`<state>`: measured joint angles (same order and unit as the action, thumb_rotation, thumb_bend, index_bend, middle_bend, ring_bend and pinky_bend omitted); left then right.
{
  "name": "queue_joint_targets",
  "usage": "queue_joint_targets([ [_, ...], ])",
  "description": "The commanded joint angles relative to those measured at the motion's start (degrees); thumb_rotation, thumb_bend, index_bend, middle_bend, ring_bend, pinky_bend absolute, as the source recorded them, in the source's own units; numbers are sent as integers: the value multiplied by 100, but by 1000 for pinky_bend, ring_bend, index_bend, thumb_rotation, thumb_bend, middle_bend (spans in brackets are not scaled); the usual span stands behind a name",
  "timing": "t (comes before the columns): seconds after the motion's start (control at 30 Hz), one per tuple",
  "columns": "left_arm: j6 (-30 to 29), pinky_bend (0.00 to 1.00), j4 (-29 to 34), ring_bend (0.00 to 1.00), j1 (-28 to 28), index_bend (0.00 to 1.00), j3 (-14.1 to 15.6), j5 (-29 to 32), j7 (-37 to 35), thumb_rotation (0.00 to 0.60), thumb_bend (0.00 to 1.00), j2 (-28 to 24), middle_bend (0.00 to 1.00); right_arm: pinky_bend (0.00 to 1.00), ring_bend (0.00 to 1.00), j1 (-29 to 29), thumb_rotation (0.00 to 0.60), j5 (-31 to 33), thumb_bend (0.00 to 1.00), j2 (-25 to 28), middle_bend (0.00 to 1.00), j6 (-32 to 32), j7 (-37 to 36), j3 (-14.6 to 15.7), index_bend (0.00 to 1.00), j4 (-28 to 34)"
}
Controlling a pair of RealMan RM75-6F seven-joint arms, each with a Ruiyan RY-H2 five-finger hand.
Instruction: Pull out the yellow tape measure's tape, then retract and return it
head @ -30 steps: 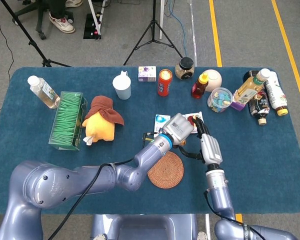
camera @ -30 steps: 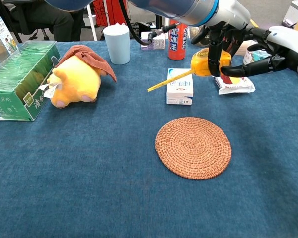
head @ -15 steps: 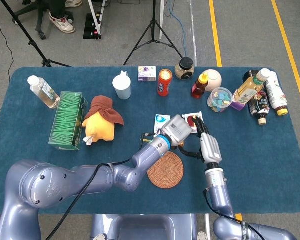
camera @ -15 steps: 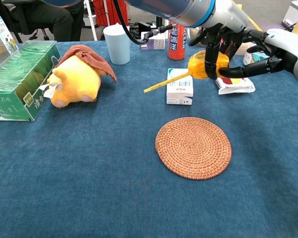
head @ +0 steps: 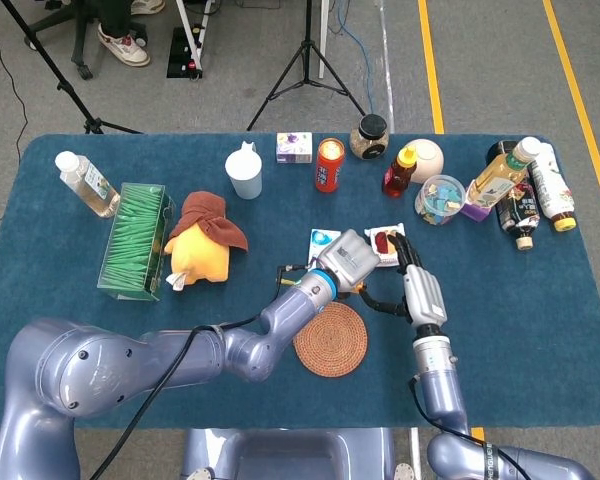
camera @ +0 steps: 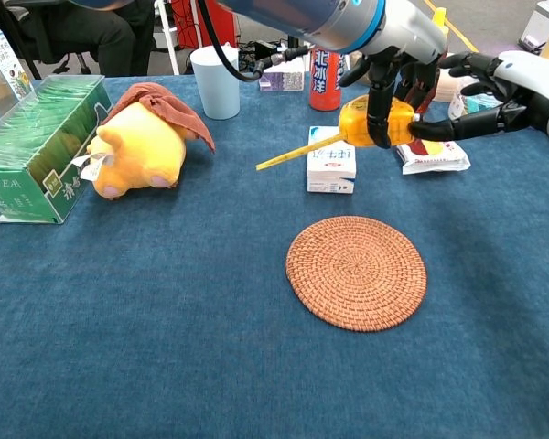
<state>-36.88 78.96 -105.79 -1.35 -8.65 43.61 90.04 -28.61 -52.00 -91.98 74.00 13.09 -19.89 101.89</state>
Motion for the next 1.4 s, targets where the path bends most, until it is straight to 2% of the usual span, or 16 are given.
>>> queue_joint_targets([
  [0.03,-10,624,14,496,6,671,9,-12,-20,600,433,-17,551,271,75,7,461,5,309,6,31,7,-9,-3,0,-4],
  [0.6,11,624,18,496,90,671,122,-67,-138,600,433,-104,551,271,97,54,459,1,339,38,55,75,-28,-4,12,-41],
  [0.87,16,625,-6,496,125,672,159,-86,-186,600,433,-118,551,273,119,36,463,-13,380,-3,84,89,-1,-6,197,-88],
  [1.07,22,625,-26,496,139,671,152,-115,-219,600,433,-115,551,277,145,21,464,-16,438,-22,140,89,19,-11,402,-100],
  [1.23,31,625,-46,496,144,671,150,-138,-239,600,433,-106,551,281,163,18,465,-16,461,-44,184,112,16,-31,483,-113],
  [1.4,40,626,-70,496,145,671,161,-137,-247,600,432,-98,551,286,184,23,466,-20,484,-51,213,134,12,-45,514,-126],
])
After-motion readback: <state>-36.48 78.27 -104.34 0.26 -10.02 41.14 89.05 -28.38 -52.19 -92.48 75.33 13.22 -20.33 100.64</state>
